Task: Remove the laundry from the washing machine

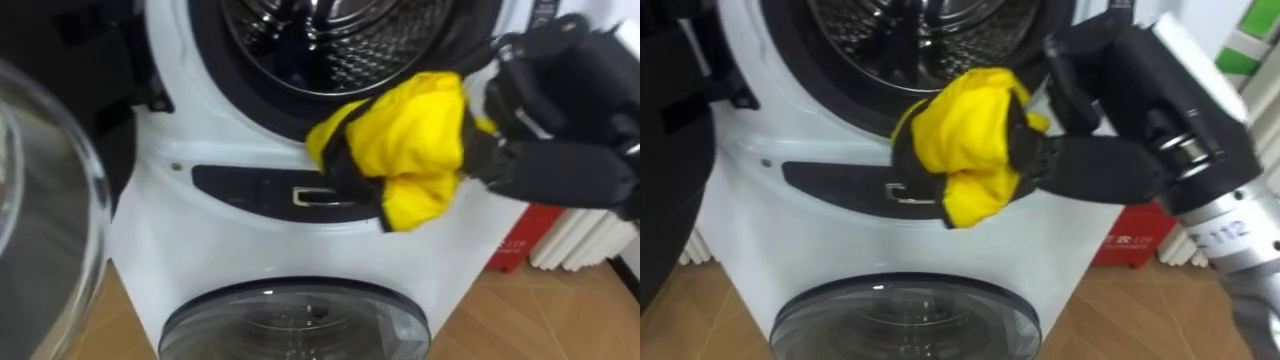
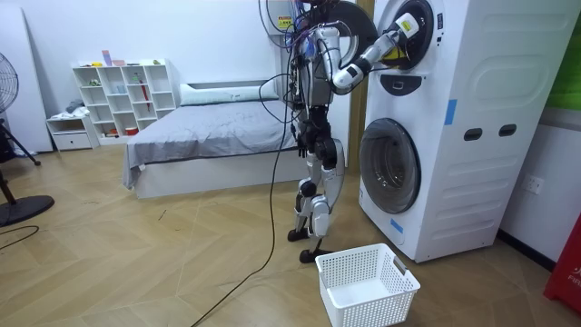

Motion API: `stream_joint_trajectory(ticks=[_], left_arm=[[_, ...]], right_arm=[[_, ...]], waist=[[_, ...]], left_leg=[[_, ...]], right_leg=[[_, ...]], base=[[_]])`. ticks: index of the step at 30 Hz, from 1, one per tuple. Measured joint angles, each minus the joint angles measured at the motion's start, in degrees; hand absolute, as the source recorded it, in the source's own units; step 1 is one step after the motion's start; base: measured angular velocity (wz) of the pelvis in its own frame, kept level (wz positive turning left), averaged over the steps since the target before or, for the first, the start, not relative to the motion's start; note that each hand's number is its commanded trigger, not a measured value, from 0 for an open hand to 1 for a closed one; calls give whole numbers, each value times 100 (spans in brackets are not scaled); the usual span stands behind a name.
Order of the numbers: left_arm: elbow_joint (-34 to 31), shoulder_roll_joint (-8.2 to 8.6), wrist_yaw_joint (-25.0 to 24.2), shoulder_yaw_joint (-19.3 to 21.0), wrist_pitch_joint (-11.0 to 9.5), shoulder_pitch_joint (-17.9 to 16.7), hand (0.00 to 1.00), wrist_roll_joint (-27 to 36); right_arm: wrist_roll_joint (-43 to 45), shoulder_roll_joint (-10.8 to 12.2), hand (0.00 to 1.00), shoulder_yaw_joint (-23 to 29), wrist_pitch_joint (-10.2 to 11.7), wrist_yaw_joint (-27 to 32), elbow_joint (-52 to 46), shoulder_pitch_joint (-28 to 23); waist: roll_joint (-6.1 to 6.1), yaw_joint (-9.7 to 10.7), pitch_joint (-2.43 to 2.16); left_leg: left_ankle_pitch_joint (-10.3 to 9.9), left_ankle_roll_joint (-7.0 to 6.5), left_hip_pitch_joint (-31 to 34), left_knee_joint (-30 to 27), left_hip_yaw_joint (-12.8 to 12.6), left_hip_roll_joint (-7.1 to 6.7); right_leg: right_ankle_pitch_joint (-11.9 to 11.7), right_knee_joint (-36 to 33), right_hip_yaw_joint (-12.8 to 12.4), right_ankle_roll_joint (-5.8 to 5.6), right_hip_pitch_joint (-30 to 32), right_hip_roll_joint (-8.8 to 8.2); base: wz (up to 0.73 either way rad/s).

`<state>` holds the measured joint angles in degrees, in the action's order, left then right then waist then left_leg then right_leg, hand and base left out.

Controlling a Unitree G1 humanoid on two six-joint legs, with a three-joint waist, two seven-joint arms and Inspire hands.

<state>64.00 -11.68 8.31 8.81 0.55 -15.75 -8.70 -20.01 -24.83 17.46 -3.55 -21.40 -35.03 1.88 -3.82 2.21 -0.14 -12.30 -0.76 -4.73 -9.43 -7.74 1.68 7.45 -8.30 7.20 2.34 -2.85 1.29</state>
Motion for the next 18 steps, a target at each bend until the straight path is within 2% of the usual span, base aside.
stream_joint_trajectory(ticks=[2,3,5,6,9,12,18], left_arm=[[0,-4,-1,1,-10,-5,0,0],[1,-7,-1,3,-27,-3,0,-23],[5,-6,-1,5,-41,-16,0,-75],[5,-9,-1,3,-42,-28,0,-80],[5,-26,-3,-6,-45,-30,0,-80],[7,-49,-3,-4,-52,12,0,-91],[-4,-112,-35,-57,-74,192,0,-87]], right_arm=[[0,0,100,1,0,3,-12,-22],[2,-1,100,33,0,4,-50,-74],[3,-1,100,58,0,3,-89,-101],[3,-1,100,61,0,4,-91,-101],[-12,-12,100,64,0,10,-105,-129],[-13,-35,100,80,0,26,-183,-360],[-221,-112,100,285,1,5,-159,-831]], waist=[[38,61,-13],[62,95,-32],[84,145,-16],[90,233,-14],[80,278,-10],[37,406,-38],[4,597,-36]], left_leg=[[-5,-4,-8,-1,-25,1],[-7,-7,-24,-2,-124,1],[-8,-9,-38,5,-249,28],[-13,-12,-57,7,-298,52],[-58,15,-149,13,-494,70],[-75,24,-195,17,-611,91],[-112,19,-214,23,-822,111]], right_leg=[[0,-41,-90,0,23,2],[0,-55,-129,0,68,2],[-2,-76,-232,3,99,14],[-2,-96,-275,3,99,21],[-9,-133,-548,16,102,98],[-11,-133,-610,20,100,121],[-24,-167,-869,24,185,179]], base=[[-22],[-30],[-32],[-23],[-34],[-22],[-19]])
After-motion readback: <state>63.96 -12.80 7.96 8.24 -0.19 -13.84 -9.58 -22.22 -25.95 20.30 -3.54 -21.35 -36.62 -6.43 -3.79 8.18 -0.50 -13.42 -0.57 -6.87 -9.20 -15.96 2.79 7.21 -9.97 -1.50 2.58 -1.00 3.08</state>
